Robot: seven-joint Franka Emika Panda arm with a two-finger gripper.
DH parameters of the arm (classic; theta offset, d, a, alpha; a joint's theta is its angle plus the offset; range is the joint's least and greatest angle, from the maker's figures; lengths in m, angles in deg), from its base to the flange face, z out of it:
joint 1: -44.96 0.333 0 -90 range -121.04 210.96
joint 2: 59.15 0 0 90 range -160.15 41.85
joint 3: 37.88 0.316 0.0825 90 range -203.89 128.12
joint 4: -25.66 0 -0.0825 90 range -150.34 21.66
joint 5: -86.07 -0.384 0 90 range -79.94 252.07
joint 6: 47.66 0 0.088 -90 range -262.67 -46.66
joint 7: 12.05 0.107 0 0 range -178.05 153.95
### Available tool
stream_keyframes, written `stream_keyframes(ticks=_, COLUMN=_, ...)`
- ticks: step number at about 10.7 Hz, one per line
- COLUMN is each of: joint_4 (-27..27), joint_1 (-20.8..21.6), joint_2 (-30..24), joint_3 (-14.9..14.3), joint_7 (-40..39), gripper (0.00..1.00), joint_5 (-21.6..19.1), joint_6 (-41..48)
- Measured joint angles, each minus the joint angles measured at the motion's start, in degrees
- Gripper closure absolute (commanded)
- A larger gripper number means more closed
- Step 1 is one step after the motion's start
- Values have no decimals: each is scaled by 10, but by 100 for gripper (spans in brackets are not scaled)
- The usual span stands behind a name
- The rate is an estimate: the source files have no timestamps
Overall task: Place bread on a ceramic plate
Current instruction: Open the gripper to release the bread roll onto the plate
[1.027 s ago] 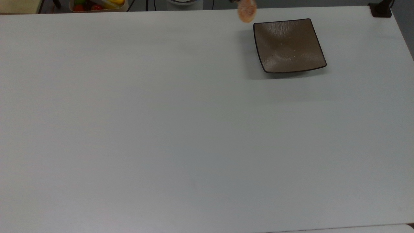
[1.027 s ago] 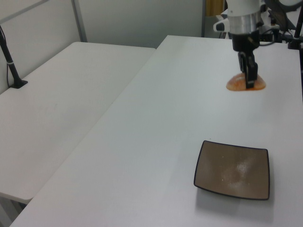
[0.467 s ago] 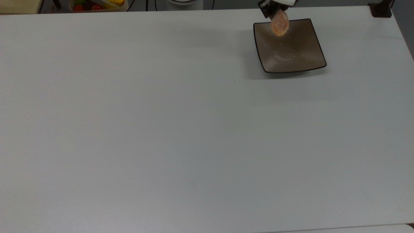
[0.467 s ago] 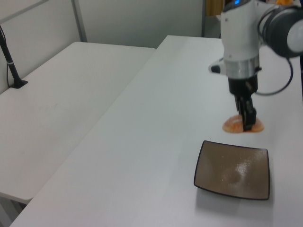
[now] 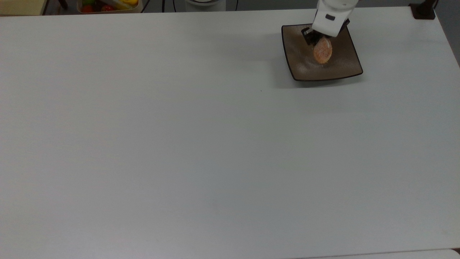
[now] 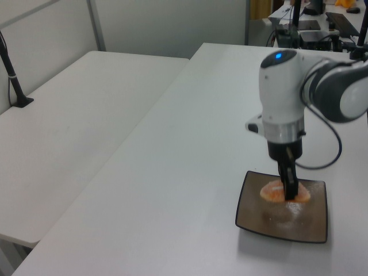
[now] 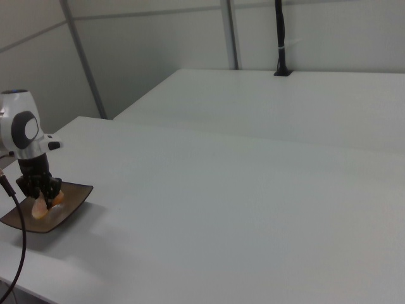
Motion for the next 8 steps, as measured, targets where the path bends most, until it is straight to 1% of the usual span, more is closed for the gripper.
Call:
stream_keyframes(ticks=1, joint_4=-1, joint_1=7, joint_2=17, joint_3=0, joint_7=15, gripper=25, joint_5=15, joint_6=-17)
stream_keyframes(ticks=2, joint_4=-1, joint_1=12, joint_2=29, joint_3=0, joint_7=27, gripper=0, joint_5=26, joint_6=-28)
stream_keyframes(ticks=3, joint_4=-1, joint_1=13, joint_2=36, joint_3=0, joint_7=31, gripper=0, joint_5=31, joint_6=-31)
stream_keyframes(ticks=8, joint_4=5, joint_1=13, joint_2=35, joint_3=0, joint_7=31, gripper=0, joint_5=31, joint_6=-31)
